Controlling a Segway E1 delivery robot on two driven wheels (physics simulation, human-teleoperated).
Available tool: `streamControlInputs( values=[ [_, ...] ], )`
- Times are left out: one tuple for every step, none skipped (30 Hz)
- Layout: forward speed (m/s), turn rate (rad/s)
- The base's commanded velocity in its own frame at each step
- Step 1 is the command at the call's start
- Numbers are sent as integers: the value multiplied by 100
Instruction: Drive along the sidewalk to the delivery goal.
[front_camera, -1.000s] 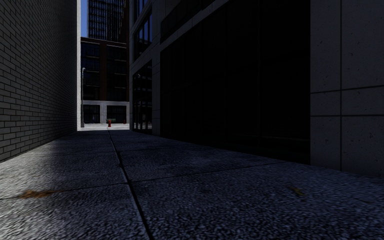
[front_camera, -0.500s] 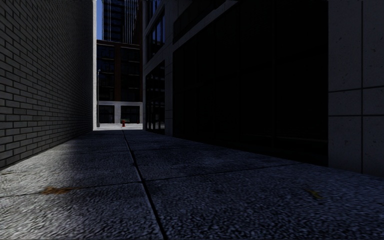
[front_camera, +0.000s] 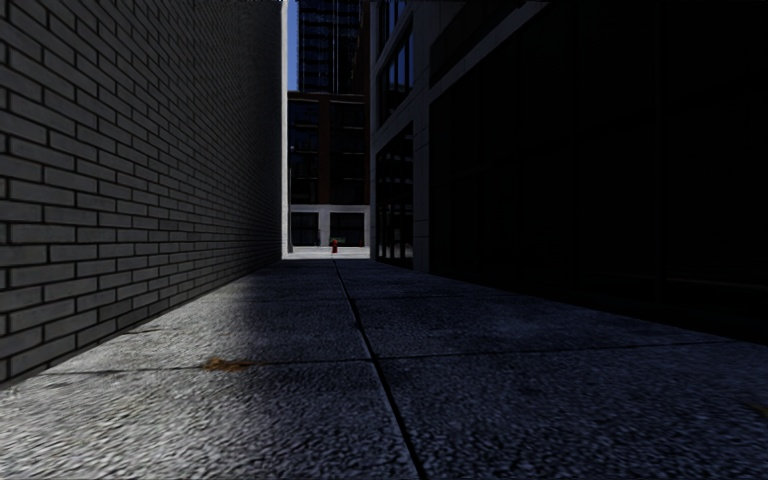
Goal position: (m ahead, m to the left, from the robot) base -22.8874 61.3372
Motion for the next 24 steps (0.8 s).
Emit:
streamControlInputs(
  values=[
    [0, 58],
    [0, 58],
    [0, 58],
    [0, 58],
    [0, 58],
    [0, 58],
    [0, 58],
    [0, 58],
    [0, 58],
    [0, 58],
    [0, 58],
    [0, 58],
    [0, 59],
    [0, 59],
    [0, 59],
    [0, 59],
    [0, 59],
    [0, 59],
    [0, 59],
    [0, 59],
    [0, 59],
    [0, 59],
    [0, 59],
    [0, 59]
  ],
)
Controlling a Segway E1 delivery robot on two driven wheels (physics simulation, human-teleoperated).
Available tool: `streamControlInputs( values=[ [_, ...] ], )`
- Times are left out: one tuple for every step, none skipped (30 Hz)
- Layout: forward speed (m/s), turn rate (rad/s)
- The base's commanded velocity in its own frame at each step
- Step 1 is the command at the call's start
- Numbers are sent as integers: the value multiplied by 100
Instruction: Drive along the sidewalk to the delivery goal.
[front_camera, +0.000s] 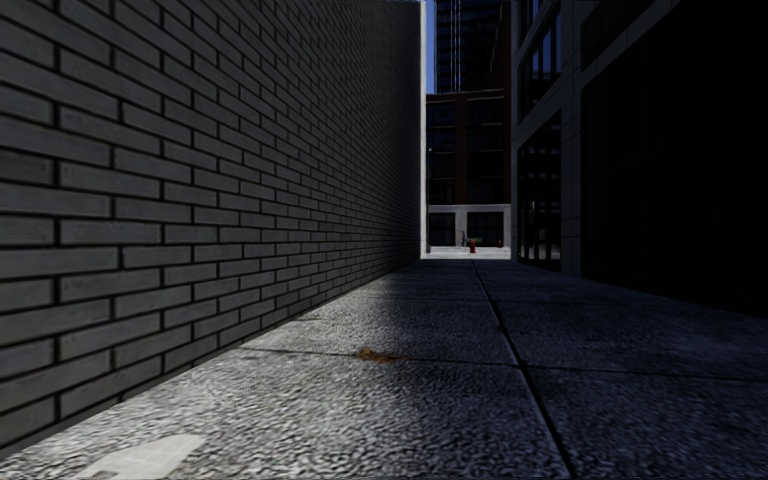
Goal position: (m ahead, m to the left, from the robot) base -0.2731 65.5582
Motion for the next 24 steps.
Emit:
streamControlInputs(
  values=[
    [0, 59],
    [0, 59],
    [0, 60],
    [0, 60],
    [0, 63],
    [0, 66],
    [0, 68],
    [0, 68],
    [0, 69],
    [0, 71],
    [0, 72],
    [0, 75],
    [0, 75],
    [0, 77],
    [0, 79],
    [0, 82],
    [0, 82],
    [0, 86],
    [0, 88],
    [0, 88],
    [0, 89],
    [0, 89],
    [0, 89],
    [0, 89]
  ],
)
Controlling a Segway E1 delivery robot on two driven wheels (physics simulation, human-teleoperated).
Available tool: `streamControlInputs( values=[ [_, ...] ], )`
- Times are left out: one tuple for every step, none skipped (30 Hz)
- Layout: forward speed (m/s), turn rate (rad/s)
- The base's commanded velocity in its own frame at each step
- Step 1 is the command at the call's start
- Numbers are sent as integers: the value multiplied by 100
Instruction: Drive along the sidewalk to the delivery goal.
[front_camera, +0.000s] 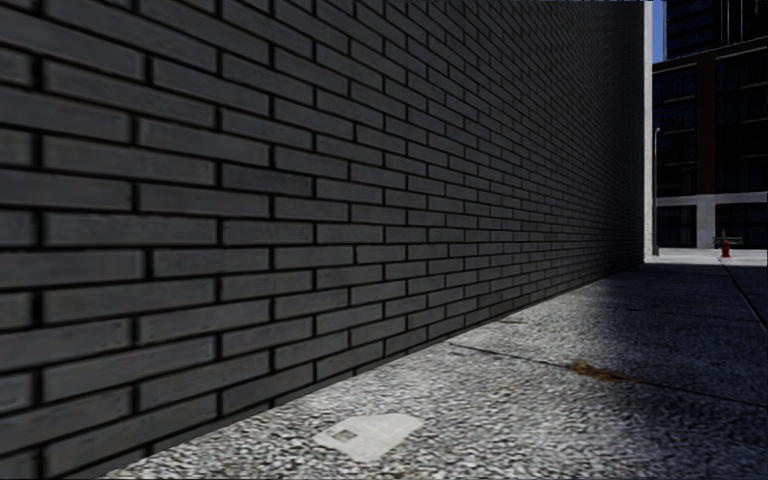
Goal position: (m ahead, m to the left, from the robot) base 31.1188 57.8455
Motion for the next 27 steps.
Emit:
streamControlInputs(
  values=[
    [0, 89],
    [0, 89],
    [0, 89],
    [0, 89],
    [0, 89],
    [0, 89],
    [0, 89],
    [0, 89],
    [0, 89],
    [0, 89],
    [0, 89],
    [0, 89],
    [0, 89],
    [0, 89],
    [0, 89],
    [0, 89],
    [0, 89],
    [0, 89],
    [0, 89],
    [0, 89],
    [0, 89],
    [0, 89],
    [0, 89],
    [0, 89],
    [0, 89],
    [0, 89],
    [0, 101]
  ],
)
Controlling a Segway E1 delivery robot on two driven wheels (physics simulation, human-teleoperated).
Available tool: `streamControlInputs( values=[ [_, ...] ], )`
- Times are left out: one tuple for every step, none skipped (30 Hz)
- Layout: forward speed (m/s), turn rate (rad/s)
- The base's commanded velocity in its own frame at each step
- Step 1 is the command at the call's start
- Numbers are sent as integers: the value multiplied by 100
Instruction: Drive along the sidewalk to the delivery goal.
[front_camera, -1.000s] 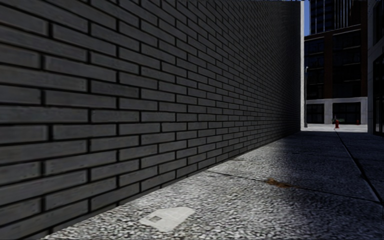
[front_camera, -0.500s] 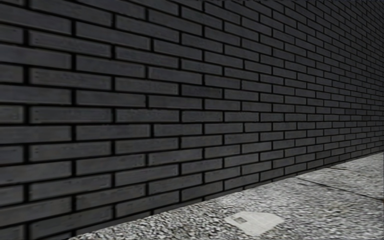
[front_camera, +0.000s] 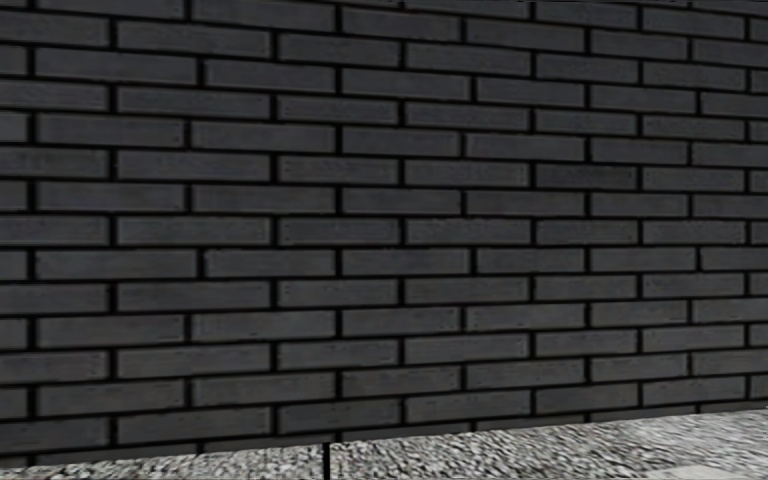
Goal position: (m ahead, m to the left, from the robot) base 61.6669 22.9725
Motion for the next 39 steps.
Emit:
streamControlInputs(
  values=[
    [0, 101],
    [0, 120],
    [0, 120],
    [0, 120],
    [0, 120],
    [0, 120],
    [0, 120],
    [0, 120],
    [0, 120],
    [0, 120],
    [0, 120],
    [0, 120],
    [0, 120],
    [0, 120],
    [0, 120],
    [0, 120],
    [0, 120],
    [0, 120],
    [0, 120],
    [0, 120],
    [0, 120],
    [0, 120],
    [0, 120],
    [0, 120],
    [0, 120],
    [0, 116],
    [0, 111],
    [0, 108],
    [0, 108],
    [0, 103],
    [0, 84],
    [0, 66],
    [0, 66],
    [0, 54],
    [0, 44],
    [0, 32],
    [0, 20],
    [0, 20],
    [0, 15]
  ],
)
